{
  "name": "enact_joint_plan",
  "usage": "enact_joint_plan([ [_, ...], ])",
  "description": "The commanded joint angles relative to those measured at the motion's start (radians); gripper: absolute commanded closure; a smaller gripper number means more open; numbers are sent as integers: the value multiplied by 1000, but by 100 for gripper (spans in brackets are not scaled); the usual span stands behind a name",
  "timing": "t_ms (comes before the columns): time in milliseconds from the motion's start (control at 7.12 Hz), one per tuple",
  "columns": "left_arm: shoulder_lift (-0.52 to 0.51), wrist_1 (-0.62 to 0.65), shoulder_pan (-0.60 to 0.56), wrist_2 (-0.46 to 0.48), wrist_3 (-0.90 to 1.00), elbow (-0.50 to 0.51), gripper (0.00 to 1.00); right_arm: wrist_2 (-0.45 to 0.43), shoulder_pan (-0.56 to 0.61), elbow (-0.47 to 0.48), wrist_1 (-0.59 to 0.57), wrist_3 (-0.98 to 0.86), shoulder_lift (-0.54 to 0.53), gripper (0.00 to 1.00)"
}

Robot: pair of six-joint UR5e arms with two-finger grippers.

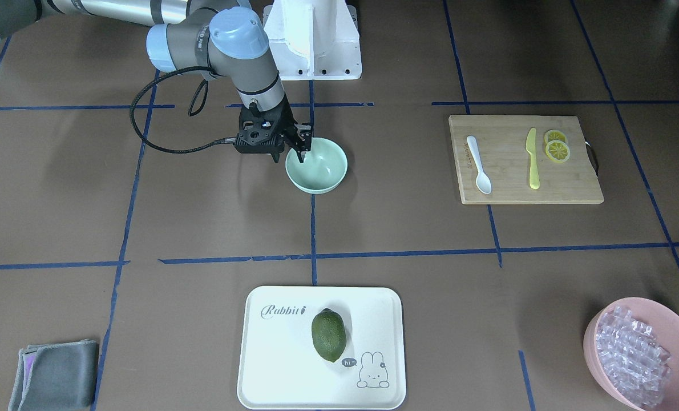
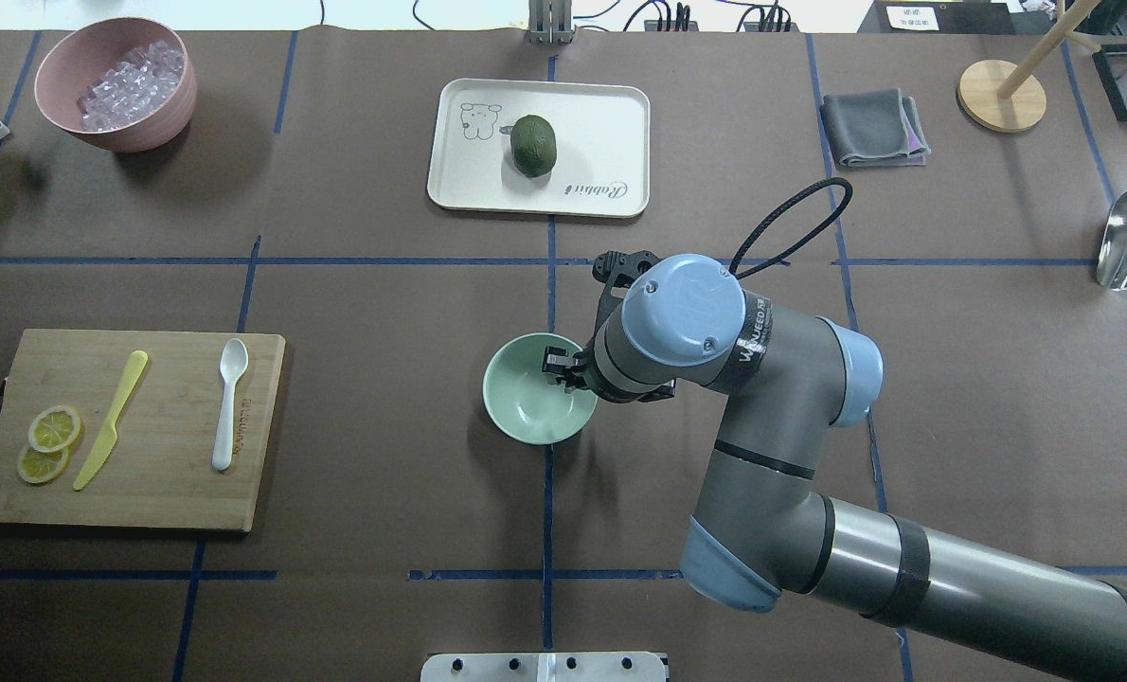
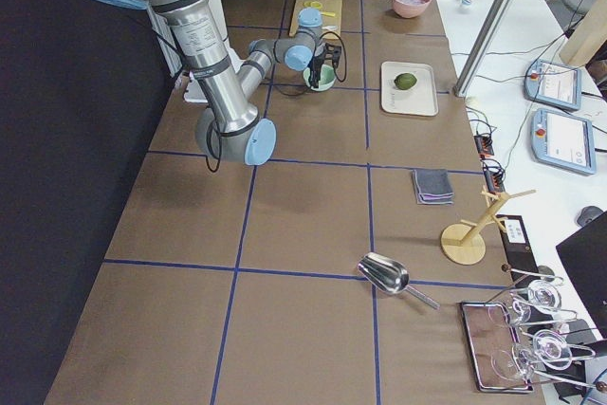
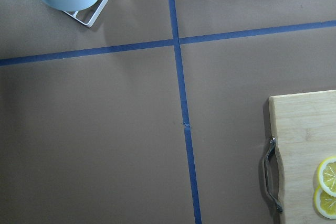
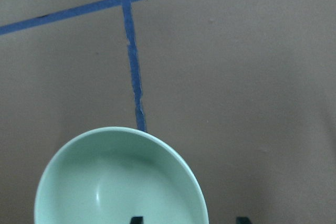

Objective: Place spoon in bowl
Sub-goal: 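Open the right gripper to release the green bowl, then lift the right gripper away while the left gripper moves over the white spoon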

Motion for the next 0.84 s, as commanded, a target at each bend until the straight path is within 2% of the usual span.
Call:
enact_joint_plan([
  [0,-7,1,57,10,-89,-109,0,45,77,83,-120,-14,-9,0],
  [140,-2,-2,129,7,-237,-217,0,50,117,129,-232,-70,-15,0],
  [281,0,3,220,6,-404,-335,0,50,159,172,-368,-201,-20,0],
  [421,-8,-15,350,7,-629,-419,0,51,221,224,-442,-356,-50,0],
  [562,-37,-76,483,41,-837,-451,0,88,284,256,-443,-479,-111,0],
  [702,-54,-142,618,160,-998,-450,0,150,356,255,-444,-584,-139,0],
])
